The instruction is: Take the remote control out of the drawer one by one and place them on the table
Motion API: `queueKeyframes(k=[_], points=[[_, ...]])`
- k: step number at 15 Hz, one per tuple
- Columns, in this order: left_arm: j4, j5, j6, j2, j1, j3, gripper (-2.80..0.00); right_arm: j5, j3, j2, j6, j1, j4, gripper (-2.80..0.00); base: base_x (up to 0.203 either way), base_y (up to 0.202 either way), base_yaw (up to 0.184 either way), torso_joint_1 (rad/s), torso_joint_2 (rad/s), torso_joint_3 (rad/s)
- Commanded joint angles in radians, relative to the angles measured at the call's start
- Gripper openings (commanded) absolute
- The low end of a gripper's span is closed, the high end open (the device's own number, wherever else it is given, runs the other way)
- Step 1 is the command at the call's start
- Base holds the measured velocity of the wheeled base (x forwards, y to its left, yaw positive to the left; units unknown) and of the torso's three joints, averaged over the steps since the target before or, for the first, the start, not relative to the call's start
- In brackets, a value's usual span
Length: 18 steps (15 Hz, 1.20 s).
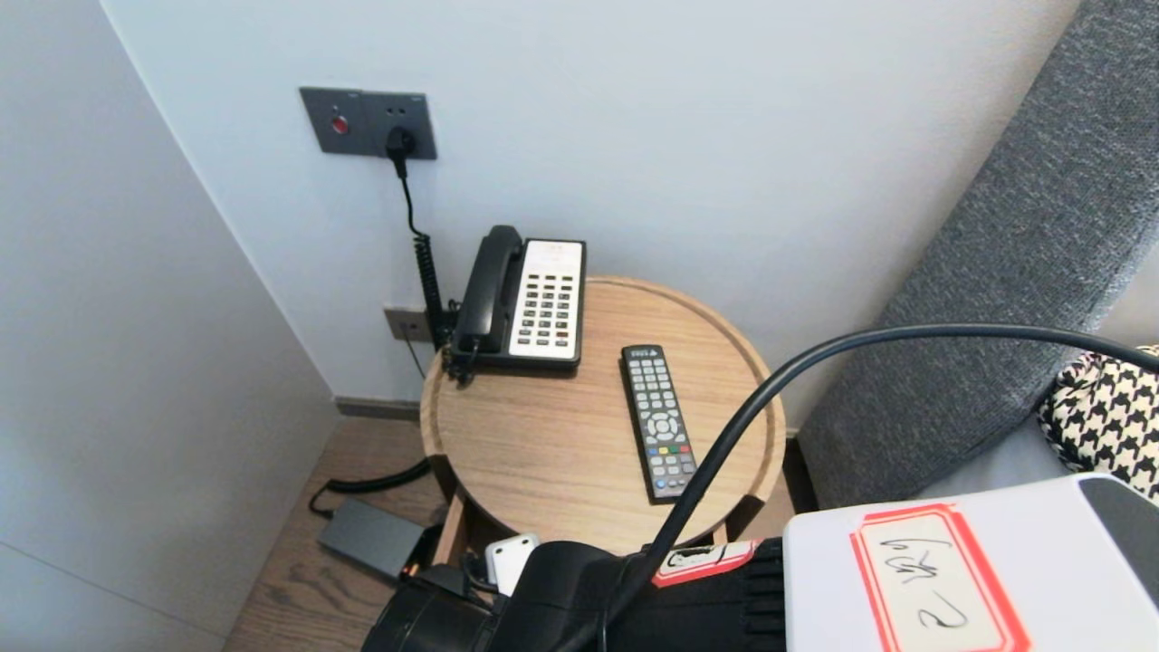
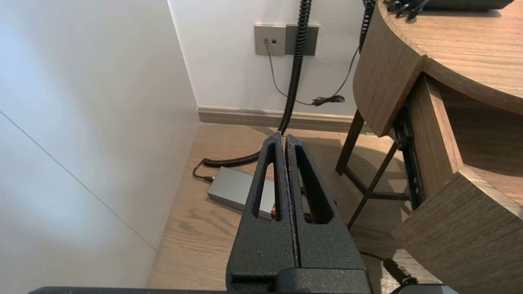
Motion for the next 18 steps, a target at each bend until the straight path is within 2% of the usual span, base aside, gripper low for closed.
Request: queueKeyframes(k=[1, 4, 5, 18], points=[[0.000, 0.000, 0.000, 0.000, 0.001, 0.012, -2.80, -0.002, 0.001, 0.004, 0.004, -0.003, 0.004, 0.00, 0.000, 0.000, 0.000, 0.000, 0.00, 0.000], [0.000, 0.000, 0.000, 0.000, 0.000, 0.009, -2.80, -0.003, 0.001, 0.006, 0.000, -0.007, 0.004, 0.00, 0.000, 0.000, 0.000, 0.000, 0.00, 0.000], [0.000, 0.000, 0.000, 0.000, 0.001, 0.012, -2.80, -0.003, 0.002, 0.004, -0.001, -0.005, 0.006, -2.80, 0.000, 0.000, 0.000, 0.000, 0.00, 0.000], [0.000, 0.000, 0.000, 0.000, 0.001, 0.012, -2.80, -0.006, 0.007, -0.068, -0.031, 0.000, 0.009, -2.80, 0.000, 0.000, 0.000, 0.000, 0.00, 0.000]])
